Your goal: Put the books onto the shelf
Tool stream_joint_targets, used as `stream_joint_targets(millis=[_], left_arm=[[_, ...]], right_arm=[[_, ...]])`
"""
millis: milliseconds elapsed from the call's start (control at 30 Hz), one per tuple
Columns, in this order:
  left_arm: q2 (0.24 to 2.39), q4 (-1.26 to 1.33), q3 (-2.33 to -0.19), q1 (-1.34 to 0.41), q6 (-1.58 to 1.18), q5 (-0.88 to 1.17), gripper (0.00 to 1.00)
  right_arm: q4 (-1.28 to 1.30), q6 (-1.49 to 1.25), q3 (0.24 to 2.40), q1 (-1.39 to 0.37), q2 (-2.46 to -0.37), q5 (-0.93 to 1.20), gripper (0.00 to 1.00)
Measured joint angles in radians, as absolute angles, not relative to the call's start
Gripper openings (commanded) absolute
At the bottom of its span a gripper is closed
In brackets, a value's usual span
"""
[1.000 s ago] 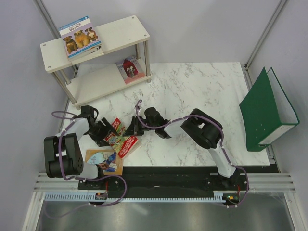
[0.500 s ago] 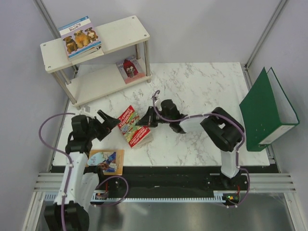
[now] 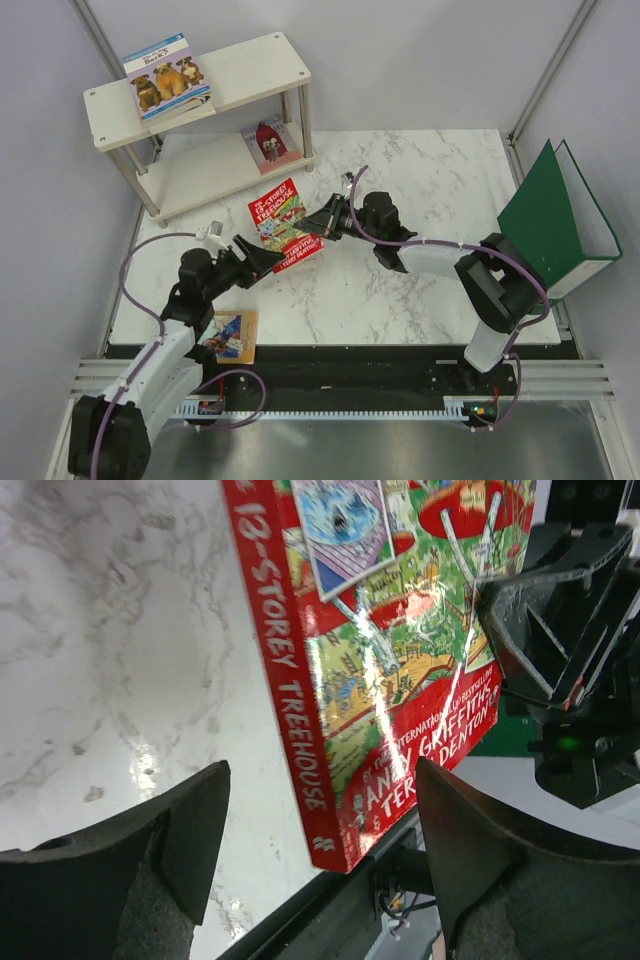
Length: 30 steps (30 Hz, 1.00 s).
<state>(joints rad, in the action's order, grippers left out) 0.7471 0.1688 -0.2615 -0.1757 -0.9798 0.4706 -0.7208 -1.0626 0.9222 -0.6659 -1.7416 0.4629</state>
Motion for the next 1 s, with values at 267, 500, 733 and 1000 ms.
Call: stream_joint_targets(millis=[267, 500, 733, 1000], left_arm=[[0.902, 0.286, -0.315, -0.343, -1.019, 0.371, 0.50], [0.868, 0.270, -0.333, -0.358, -1.022, 0.316, 0.51], [0.822, 0.229, -0.363, -0.363, -1.022, 0.303, 0.44], [0.822, 0.178, -0.417, -0.365, -1.036, 0.294, 0.02]], right_arm=[[-0.741, -1.078, 0.899, -0.656, -1.742, 0.442, 0.00], [-0.740, -1.081, 0.890, -0.648, -1.717, 0.421, 0.00], [-0.745, -1.089, 0.881, -0.645, -1.677, 0.404, 0.00], [-0.741, -1.091, 0.864, -0.637, -1.664, 0.368, 0.10]])
